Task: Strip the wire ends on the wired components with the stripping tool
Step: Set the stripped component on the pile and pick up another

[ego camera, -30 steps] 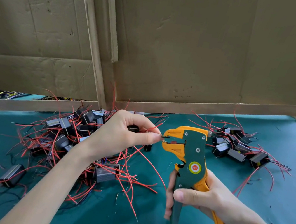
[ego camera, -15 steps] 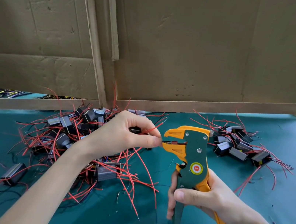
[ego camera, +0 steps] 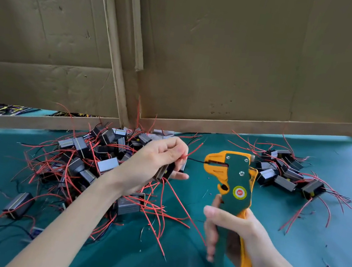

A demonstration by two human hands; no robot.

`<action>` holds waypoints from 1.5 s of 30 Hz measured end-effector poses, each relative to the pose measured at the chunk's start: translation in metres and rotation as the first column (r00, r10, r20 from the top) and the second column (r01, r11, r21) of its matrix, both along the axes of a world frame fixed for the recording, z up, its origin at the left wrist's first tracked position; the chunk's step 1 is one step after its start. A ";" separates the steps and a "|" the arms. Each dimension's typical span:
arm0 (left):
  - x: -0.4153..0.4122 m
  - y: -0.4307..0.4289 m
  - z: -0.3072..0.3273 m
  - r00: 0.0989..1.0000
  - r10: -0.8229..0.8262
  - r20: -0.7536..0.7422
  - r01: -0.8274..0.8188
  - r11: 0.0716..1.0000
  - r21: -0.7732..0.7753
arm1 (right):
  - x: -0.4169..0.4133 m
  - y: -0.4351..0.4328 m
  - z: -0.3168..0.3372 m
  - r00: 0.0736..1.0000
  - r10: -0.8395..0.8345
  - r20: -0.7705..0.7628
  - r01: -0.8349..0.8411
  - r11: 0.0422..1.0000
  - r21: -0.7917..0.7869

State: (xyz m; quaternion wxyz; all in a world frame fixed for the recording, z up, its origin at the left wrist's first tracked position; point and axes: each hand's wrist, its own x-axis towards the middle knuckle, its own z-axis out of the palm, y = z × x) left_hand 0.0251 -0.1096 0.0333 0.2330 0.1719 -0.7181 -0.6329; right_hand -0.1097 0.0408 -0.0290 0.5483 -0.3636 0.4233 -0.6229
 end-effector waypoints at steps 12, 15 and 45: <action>0.008 0.006 0.019 0.991 0.129 0.046 -0.096 0.891 -0.445 | -0.023 -0.002 0.006 0.970 0.200 -0.136 -0.210 0.976 -0.065; 0.011 0.010 0.025 0.991 0.119 0.053 -0.080 0.876 -0.475 | -0.022 -0.001 0.005 0.967 0.212 -0.141 -0.222 0.973 -0.060; 0.020 0.004 0.030 0.981 0.022 0.192 0.064 0.900 -0.431 | -0.003 0.008 0.008 0.960 0.124 -0.250 -0.127 0.992 0.002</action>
